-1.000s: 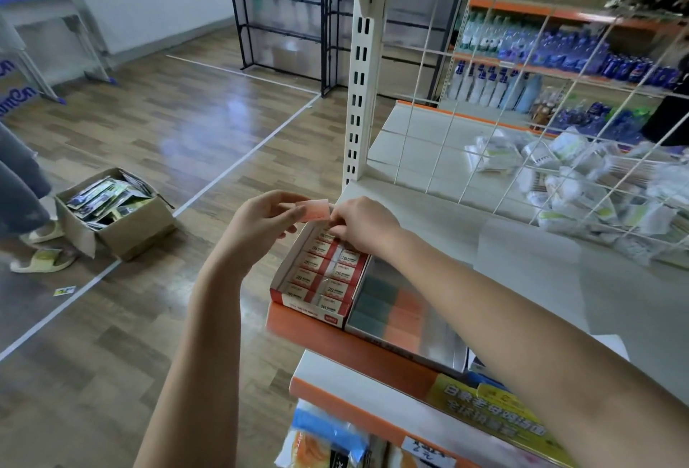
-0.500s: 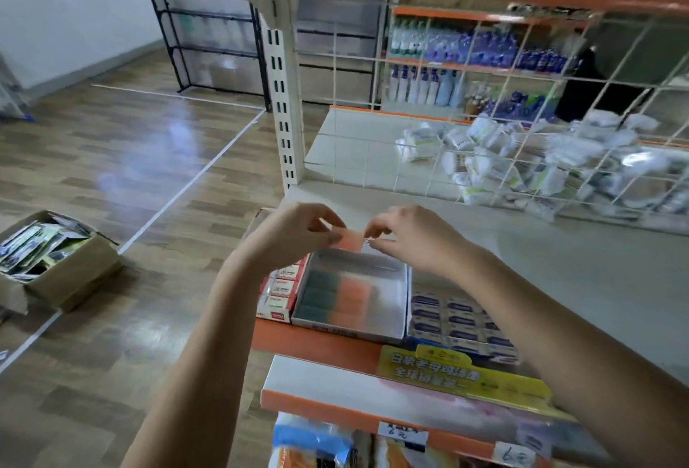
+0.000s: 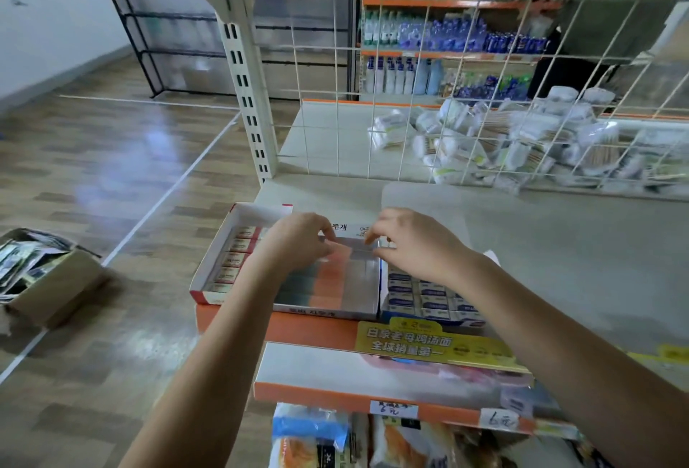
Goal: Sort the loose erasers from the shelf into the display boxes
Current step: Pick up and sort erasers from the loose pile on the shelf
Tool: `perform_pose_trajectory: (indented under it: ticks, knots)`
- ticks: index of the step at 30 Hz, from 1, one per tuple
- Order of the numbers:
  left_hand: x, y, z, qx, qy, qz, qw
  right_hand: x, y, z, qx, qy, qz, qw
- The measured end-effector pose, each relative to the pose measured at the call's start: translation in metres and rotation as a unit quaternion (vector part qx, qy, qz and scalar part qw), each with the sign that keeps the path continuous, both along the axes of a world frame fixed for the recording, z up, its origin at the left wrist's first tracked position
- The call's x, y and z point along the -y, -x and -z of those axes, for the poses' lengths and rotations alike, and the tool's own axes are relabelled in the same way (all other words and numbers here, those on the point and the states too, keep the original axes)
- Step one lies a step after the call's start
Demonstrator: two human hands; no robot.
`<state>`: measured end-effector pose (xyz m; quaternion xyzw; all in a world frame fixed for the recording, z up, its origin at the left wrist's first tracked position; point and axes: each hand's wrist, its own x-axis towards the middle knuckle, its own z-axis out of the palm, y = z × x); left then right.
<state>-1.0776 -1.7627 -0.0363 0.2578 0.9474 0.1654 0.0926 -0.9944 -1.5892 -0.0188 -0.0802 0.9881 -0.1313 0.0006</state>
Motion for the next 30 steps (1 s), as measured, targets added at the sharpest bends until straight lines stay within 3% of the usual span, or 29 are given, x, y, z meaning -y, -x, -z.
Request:
perform_pose_trajectory:
  ticks: [14, 30]
  knots:
    - [0.003, -0.009, 0.006, -0.058, 0.021, -0.017, 0.998, -0.003, -0.005, 0.007, -0.003, 0.004, 0.008, 1.000]
    - [0.008, -0.010, 0.010, -0.061, -0.047, -0.026, 0.997, -0.004, -0.004, 0.012, 0.000, -0.007, 0.009, 1.000]
